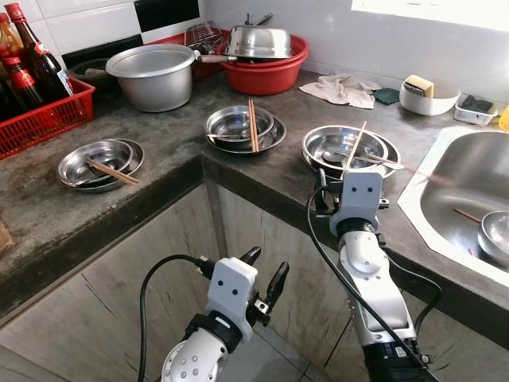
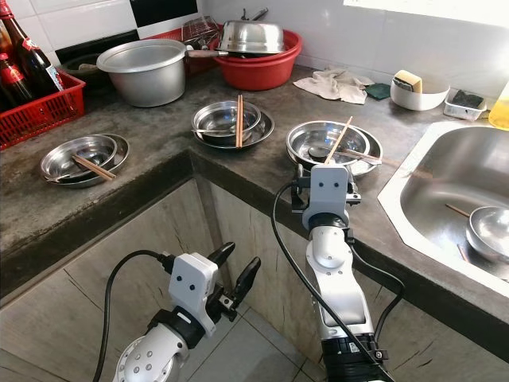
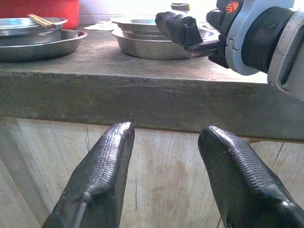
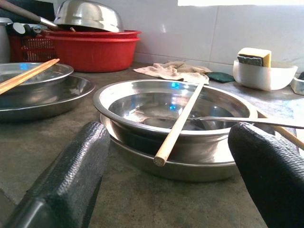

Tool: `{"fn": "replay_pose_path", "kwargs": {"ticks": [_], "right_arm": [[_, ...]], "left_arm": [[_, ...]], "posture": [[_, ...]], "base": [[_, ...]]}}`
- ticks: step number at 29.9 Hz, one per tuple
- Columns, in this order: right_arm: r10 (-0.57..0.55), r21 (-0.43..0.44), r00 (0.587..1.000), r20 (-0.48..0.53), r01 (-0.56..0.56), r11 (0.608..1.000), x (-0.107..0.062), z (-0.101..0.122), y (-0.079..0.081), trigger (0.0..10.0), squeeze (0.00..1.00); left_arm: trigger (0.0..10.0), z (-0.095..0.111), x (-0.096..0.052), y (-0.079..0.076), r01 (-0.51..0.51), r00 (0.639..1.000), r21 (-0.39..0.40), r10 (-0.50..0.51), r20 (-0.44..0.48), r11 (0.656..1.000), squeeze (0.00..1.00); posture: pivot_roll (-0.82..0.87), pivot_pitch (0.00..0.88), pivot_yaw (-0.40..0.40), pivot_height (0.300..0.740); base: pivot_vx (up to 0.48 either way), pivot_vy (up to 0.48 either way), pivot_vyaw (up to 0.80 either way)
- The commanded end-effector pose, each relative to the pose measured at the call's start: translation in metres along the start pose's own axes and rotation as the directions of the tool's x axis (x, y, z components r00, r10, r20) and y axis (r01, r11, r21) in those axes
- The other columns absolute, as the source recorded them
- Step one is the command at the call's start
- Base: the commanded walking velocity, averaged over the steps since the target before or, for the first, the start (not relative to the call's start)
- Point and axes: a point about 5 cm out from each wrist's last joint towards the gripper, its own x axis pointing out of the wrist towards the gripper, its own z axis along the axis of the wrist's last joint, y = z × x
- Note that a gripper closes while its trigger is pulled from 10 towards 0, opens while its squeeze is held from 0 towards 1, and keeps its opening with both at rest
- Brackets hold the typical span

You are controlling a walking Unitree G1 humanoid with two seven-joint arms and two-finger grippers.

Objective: Kitchen organization

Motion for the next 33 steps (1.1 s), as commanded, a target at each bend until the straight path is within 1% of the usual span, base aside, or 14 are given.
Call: {"fn": "replay_pose_path", "kwargs": {"ticks": [1,6,12,21,22,23,25,26,28,29,33], "right_arm": [[0.0,0.007,1.0,0.027,0.0,1.0,0.003,0.007,0.001,10.0,0.0],[0.004,0.01,1.0,0.024,-0.005,1.0,0.006,0.006,0.001,10.0,0.0],[0.061,0.012,0.998,0.001,-0.061,0.998,0.005,0.003,0.012,10.0,0.0],[0.072,0.009,0.997,0.0,-0.072,0.997,0.007,0.002,0.013,10.0,0.0],[0.072,0.007,0.997,-0.001,-0.072,0.997,0.007,0.002,0.013,8.2,0.0],[0.072,0.007,0.997,-0.002,-0.072,0.997,0.008,0.002,0.013,4.7,0.0],[0.072,0.007,0.997,-0.002,-0.072,0.997,0.008,0.002,0.013,4.7,0.0],[0.071,0.004,0.997,-0.003,-0.071,0.997,0.008,0.002,0.013,0.9,0.0],[0.07,0.002,0.998,-0.004,-0.07,0.998,0.008,0.002,0.013,0.9,0.0],[0.069,0.0,0.998,-0.005,-0.069,0.998,0.008,0.002,0.013,0.0,0.0],[0.072,0.002,0.997,-0.007,-0.072,0.997,0.008,0.002,0.014,0.0,0.0]], "left_arm": [[10.0,0.001,-0.001,0.0,-0.005,1.0,0.001,0.005,0.005,1.0,0.0],[10.0,0.0,-0.001,0.001,-0.005,1.0,0.004,0.005,0.004,1.0,0.0],[10.0,0.001,0.0,0.001,-0.005,1.0,0.008,0.005,0.005,1.0,0.0],[10.0,0.001,0.0,0.0,-0.006,1.0,0.006,0.006,0.007,1.0,0.0],[10.0,0.001,0.0,0.0,-0.007,1.0,0.005,0.007,0.007,1.0,0.0],[10.0,0.001,0.0,0.0,-0.007,1.0,0.005,0.007,0.007,1.0,0.0],[10.0,0.001,0.0,0.0,-0.007,1.0,0.005,0.007,0.007,1.0,0.0],[10.0,0.001,0.0,0.0,-0.007,1.0,0.003,0.007,0.008,1.0,0.0],[10.0,0.001,0.0,0.0,-0.008,1.0,0.003,0.008,0.008,1.0,0.0],[10.0,0.001,0.0,0.0,-0.009,1.0,0.003,0.009,0.008,1.0,0.0],[10.0,0.001,0.0,0.0,-0.009,1.0,0.003,0.009,0.007,1.0,0.0]], "posture": [[0.1,0.087,-0.012,0.74],[0.1,0.087,-0.011,0.74],[0.1,0.084,-0.01,0.74],[0.1,0.085,-0.013,0.74],[0.1,0.087,-0.013,0.74],[0.1,0.087,-0.013,0.74],[0.1,0.087,-0.013,0.74],[0.1,0.087,-0.015,0.74],[0.1,0.088,-0.016,0.74],[0.1,0.087,-0.016,0.74],[0.1,0.087,-0.015,0.74]], "base": [[0.0,0.0,0.0],[0.0,0.0,0.0],[0.0,0.0,0.0],[0.0,0.0,0.0],[0.0,0.0,0.0],[0.0,0.0,0.0],[0.0,0.0,0.0],[0.0,0.0,0.0],[0.0,0.0,0.0],[0.0,0.0,0.0],[0.0,0.0,0.0]]}}
